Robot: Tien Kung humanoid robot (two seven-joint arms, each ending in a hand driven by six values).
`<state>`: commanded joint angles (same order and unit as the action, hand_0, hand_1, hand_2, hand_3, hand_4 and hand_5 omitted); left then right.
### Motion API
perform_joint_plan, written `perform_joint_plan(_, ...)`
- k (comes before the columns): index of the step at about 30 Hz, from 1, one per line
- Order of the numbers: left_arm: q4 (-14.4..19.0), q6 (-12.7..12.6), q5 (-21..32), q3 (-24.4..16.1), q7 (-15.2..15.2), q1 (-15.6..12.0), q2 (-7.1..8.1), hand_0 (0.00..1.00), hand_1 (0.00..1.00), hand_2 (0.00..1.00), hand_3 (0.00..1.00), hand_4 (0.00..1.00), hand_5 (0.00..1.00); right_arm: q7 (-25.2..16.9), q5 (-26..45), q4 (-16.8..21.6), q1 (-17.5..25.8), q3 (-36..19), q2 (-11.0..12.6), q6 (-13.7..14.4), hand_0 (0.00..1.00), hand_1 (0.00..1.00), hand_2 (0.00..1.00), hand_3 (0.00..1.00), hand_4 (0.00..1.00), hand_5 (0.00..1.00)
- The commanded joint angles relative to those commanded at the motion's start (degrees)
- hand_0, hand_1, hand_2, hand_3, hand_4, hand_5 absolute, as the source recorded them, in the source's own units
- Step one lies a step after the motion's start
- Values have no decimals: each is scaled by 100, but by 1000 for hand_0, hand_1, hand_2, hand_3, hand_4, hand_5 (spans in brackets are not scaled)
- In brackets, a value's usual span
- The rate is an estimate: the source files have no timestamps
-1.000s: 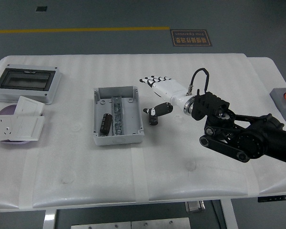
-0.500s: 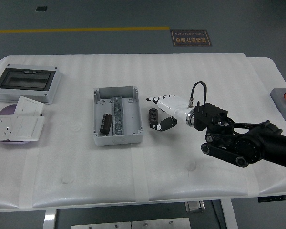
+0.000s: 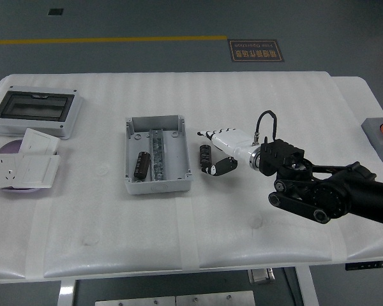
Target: Pick up the battery,place it into the box
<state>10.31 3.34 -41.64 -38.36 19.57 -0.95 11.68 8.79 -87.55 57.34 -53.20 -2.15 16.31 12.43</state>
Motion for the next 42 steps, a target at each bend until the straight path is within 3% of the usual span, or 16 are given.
perform_joint_plan(2, 0, -2, 5, 1, -4, 3, -2, 650, 658, 619, 560, 428, 431, 5, -15, -9, 1, 14, 0, 0, 896, 892, 870, 993, 801, 475)
perform_joint_plan(3, 0, -2, 7, 3, -5, 4, -2, 650, 658, 619, 559, 429, 434, 6, -23, -14, 3, 20, 0, -2, 825, 785, 740, 759, 576, 328)
perform_joint_plan(8, 0, -10, 13, 3, -16, 8, -3, 650, 658, 619, 559, 429, 434, 16, -65, -66, 13, 68, -8, -29, 825, 785, 740, 759, 576, 328)
perform_joint_plan(9, 0, -10, 9, -1, -15, 9, -3, 650, 658, 619, 560, 428, 433, 20, -76, -79, 15, 80, -10, -31, 778, 707, 626, 674, 387, 245)
perform_joint_plan(14, 0, -14, 25, 9, -26, 13, -8, 650, 658, 619, 560, 428, 433, 55, -194, -127, 18, 133, -10, 12, 778, 707, 626, 674, 387, 245)
perform_joint_plan(15, 0, -15, 36, 18, -32, 14, -9, 650, 657, 619, 560, 428, 437, 58, -216, -131, 17, 138, -7, 20, 756, 680, 597, 670, 285, 187)
perform_joint_plan(20, 0, -31, 50, 26, -62, 21, -13, 650, 657, 619, 560, 428, 437, 68, -341, -16, -8, 54, 61, 78, 756, 680, 597, 670, 285, 187)
perform_joint_plan(21, 0, -33, 39, 14, -62, 23, -14, 650, 657, 619, 561, 429, 437, 81, -379, 40, -18, 1, 88, 84, 737, 658, 586, 672, 236, 148)
perform_joint_plan(30, 0, -31, -14, -21, -49, 24, -19, 650, 657, 619, 561, 432, 451, 275, -731, 953, -185, -986, 305, 83, 726, 654, 579, 669, 245, 146)
perform_joint_plan(36, 0, -22, -2, -7, -44, 29, -21, 650, 656, 619, 561, 435, 458, 205, -552, 1409, -121, -1344, 161, 194, 724, 654, 574, 669, 270, 164)
perform_joint_plan(38, 0, -19, -10, -15, -39, 28, -22, 650, 656, 619, 561, 435, 458, 155, -473, 1416, -82, -1297, 78, 231, 724, 654, 574, 669, 270, 164)
perform_joint_plan(39, 0, -19, -9, -14, -39, 27, -22, 649, 656, 619, 561, 435, 467, 137, -440, 1401, -61, -1266, 38, 239, 723, 651, 573, 670, 347, 202)
perform_joint_plan(42, 0, -17, -26, -26, -32, 26, -22, 649, 656, 619, 561, 435, 467, 104, -371, 1295, 17, -1133, -103, 224, 723, 651, 573, 670, 347, 202)
